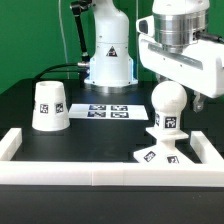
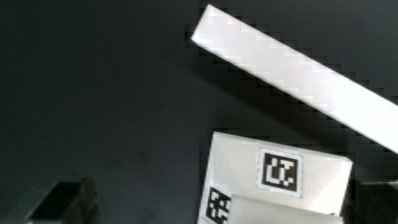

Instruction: Assemble lamp

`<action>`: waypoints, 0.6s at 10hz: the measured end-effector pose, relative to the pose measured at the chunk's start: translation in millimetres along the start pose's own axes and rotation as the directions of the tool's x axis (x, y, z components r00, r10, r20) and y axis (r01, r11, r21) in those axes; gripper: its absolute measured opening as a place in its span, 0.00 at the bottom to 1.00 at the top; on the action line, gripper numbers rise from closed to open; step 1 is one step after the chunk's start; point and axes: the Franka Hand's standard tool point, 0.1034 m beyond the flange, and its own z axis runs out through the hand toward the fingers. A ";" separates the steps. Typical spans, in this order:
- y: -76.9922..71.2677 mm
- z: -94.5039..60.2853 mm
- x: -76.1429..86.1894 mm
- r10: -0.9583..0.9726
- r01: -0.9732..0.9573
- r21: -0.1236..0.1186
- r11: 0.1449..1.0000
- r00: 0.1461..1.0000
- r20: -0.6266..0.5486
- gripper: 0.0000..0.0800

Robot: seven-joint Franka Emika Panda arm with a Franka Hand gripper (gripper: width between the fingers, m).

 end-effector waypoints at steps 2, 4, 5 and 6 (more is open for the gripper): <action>8.1 -17.9 5.8 -0.213 0.212 -0.031 0.977 0.976 -0.042 0.87; 27.8 -32.1 17.7 -0.309 0.310 0.001 0.951 0.948 -0.074 0.87; 39.6 -38.1 29.5 -0.370 0.373 0.011 0.928 0.924 -0.095 0.87; 50.5 -39.7 36.9 -0.378 0.381 0.017 0.924 0.920 -0.102 0.87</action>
Offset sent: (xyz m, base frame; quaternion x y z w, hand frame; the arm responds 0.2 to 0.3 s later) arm -0.0194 -0.0532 0.0253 0.0418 0.0336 -0.1009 0.9935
